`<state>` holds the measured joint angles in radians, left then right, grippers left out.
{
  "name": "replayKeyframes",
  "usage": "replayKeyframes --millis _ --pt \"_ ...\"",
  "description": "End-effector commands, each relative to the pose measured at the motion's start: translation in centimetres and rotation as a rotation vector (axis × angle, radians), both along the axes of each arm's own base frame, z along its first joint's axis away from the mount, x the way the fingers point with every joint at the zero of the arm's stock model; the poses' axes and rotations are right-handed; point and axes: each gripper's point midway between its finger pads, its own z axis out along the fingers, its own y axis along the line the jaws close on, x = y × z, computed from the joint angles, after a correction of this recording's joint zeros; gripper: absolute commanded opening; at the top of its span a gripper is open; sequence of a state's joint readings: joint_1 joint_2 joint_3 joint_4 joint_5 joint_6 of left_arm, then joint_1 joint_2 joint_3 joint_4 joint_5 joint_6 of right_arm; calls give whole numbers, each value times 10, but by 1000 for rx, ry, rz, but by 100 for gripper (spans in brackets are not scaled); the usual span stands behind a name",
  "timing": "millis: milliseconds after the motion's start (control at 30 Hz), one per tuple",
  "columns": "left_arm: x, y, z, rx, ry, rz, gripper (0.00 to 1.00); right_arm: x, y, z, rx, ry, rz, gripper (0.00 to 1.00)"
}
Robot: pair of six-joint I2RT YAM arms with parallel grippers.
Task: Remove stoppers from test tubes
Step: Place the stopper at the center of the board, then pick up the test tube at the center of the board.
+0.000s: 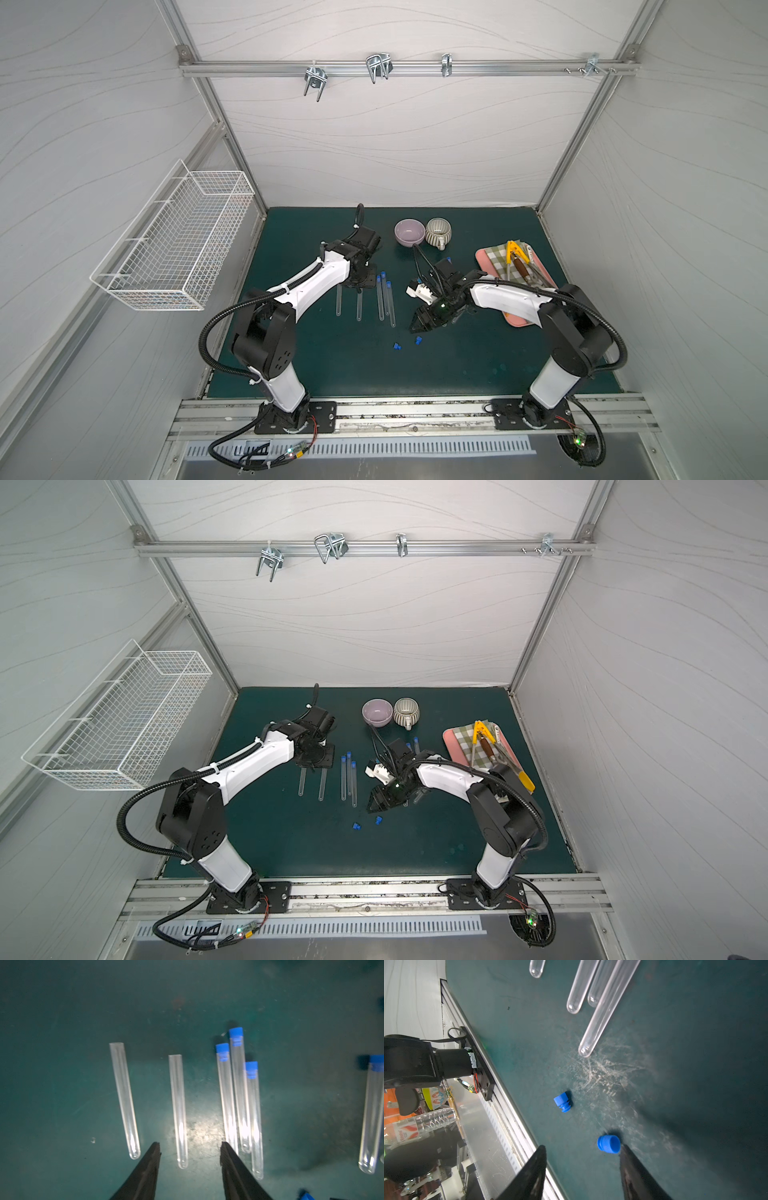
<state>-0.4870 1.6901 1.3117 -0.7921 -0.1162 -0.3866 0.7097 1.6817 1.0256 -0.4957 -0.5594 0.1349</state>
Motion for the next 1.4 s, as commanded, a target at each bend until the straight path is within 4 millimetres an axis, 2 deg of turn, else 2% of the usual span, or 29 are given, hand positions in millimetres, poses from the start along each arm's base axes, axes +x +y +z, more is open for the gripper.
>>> replayKeyframes --millis 0,133,467,900,1367 --pt "0 -19 10 -61 1 -2 51 4 -9 18 30 -12 -25 64" --pt "1 -27 -3 -77 28 -2 51 7 -16 25 69 -20 -57 73" --pt "7 -38 -35 -84 85 13 50 13 -28 27 121 -6 -102 84" --pt "14 -42 -61 -51 122 14 50 23 -37 28 141 -3 -131 86" --pt "16 -36 -84 8 145 24 47 27 -45 30 152 -5 -158 87"
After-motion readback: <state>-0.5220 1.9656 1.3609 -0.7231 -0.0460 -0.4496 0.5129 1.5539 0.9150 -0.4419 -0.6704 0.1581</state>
